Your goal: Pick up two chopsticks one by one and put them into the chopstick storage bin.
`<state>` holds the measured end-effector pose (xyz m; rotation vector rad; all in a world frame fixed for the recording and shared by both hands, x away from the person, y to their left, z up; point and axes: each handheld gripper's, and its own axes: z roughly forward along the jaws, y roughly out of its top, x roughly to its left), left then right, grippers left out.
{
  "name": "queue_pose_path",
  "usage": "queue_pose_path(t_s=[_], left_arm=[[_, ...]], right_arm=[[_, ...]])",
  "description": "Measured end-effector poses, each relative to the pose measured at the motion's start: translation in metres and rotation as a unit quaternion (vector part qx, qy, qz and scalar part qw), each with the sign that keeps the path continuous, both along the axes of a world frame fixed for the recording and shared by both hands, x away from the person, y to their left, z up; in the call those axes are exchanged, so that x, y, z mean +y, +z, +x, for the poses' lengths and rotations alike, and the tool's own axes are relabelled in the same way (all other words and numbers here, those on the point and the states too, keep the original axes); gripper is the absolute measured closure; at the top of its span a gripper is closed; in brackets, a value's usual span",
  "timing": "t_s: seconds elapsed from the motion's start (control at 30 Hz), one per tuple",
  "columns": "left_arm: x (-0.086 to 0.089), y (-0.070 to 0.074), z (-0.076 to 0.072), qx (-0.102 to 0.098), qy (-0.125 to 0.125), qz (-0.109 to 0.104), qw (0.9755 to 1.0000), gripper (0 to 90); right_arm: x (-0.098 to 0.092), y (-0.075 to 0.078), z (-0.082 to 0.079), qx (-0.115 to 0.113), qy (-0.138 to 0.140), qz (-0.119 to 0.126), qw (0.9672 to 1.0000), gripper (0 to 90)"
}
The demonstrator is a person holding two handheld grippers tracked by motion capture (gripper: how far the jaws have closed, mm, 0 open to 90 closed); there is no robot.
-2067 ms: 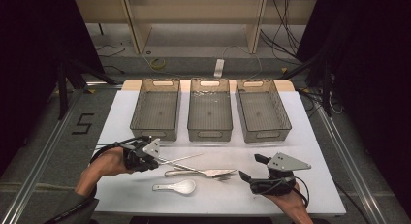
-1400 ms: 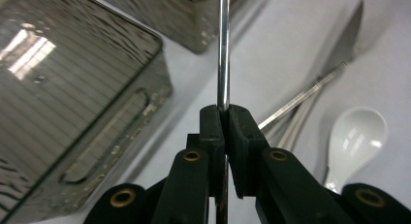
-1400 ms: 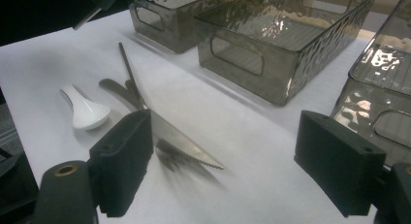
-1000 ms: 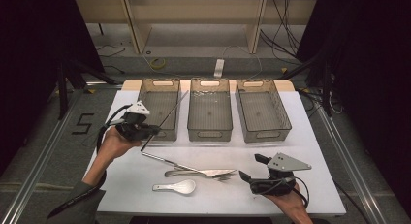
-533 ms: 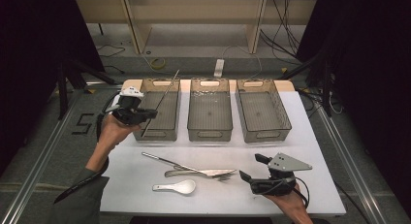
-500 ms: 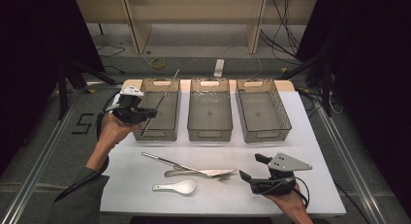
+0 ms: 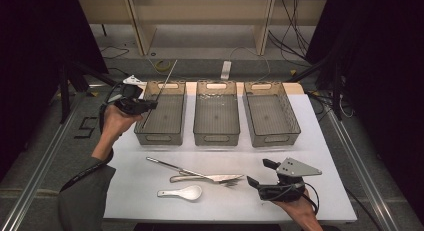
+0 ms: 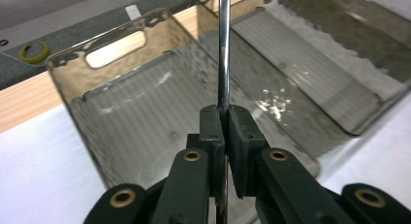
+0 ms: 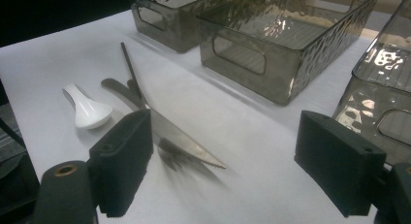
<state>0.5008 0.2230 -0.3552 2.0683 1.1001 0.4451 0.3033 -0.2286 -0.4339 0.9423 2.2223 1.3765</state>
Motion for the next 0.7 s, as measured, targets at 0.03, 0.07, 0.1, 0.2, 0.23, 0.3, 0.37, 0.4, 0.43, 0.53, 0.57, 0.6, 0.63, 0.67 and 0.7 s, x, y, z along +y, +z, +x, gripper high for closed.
queue_pose_path(t_s=[0.03, 0.07, 0.1, 0.2, 0.23, 0.3, 0.37, 0.4, 0.43, 0.53, 0.57, 0.6, 0.63, 0.67, 0.7], left_arm=[[0.002, -0.002, 0.002, 0.002, 0.006, -0.001, 1.0, 84.5], [0.003, -0.004, 0.003, 0.003, 0.008, -0.004, 1.0, 84.5], [0.003, -0.005, 0.003, 0.003, 0.009, -0.007, 0.9999, 84.5], [0.004, -0.009, 0.004, -0.001, 0.016, -0.004, 0.9999, 84.4], [0.004, -0.011, 0.006, 0.002, 0.019, -0.001, 0.9998, 84.4], [0.005, -0.014, 0.008, 0.005, 0.023, 0.004, 0.9997, 84.4], [0.005, -0.018, 0.011, 0.006, 0.027, 0.013, 0.9995, 84.4], [0.005, -0.019, 0.012, 0.007, 0.028, 0.015, 0.9995, 84.4], [0.005, -0.021, 0.012, 0.008, 0.03, 0.016, 0.9994, 84.3], [0.005, -0.028, 0.014, 0.014, 0.034, 0.019, 0.9991, 84.3], [0.005, -0.029, 0.014, 0.016, 0.034, 0.019, 0.9991, 84.3], [0.005, -0.031, 0.015, 0.018, 0.036, 0.018, 0.999, 84.3], [0.005, -0.033, 0.015, 0.02, 0.037, 0.019, 0.9989, 84.2], [0.005, -0.034, 0.015, 0.02, 0.04, 0.018, 0.9988, 84.2], [0.006, -0.036, 0.015, 0.021, 0.043, 0.018, 0.9987, 84.2]], right_arm=[[0.0, 0.0, 0.0, 0.0, 0.0, 0.0, 1.0, 22.1], [0.0, 0.0, 0.0, 0.0, 0.0, 0.001, 1.0, 22.1], [0.0, 0.0, -0.001, 0.0, -0.001, 0.001, 1.0, 22.1], [0.0, 0.0, 0.0, 0.001, 0.0, 0.001, 1.0, 22.1], [0.0, 0.0, 0.0, 0.002, 0.0, 0.002, 1.0, 22.1], [0.0, 0.0, 0.0, 0.0, 0.001, 0.001, 1.0, 22.1], [0.001, 0.0, -0.001, 0.0, 0.002, 0.001, 1.0, 22.2], [0.001, 0.0, -0.001, 0.0, 0.001, 0.0, 1.0, 22.1], [0.0, 0.0, -0.001, 0.0, 0.001, 0.001, 1.0, 22.2], [0.0, 0.0, -0.001, 0.002, 0.0, 0.0, 1.0, 22.2], [0.0, 0.0, -0.001, 0.002, 0.0, 0.001, 1.0, 22.2], [0.0, 0.0, -0.001, 0.002, 0.0, 0.002, 1.0, 22.2], [0.0, 0.0, -0.001, 0.002, 0.0, 0.002, 1.0, 22.2], [0.0, 0.0, -0.001, 0.002, 0.001, 0.001, 1.0, 22.2], [0.0, 0.0, -0.001, 0.002, 0.001, 0.0, 1.0, 22.2]])
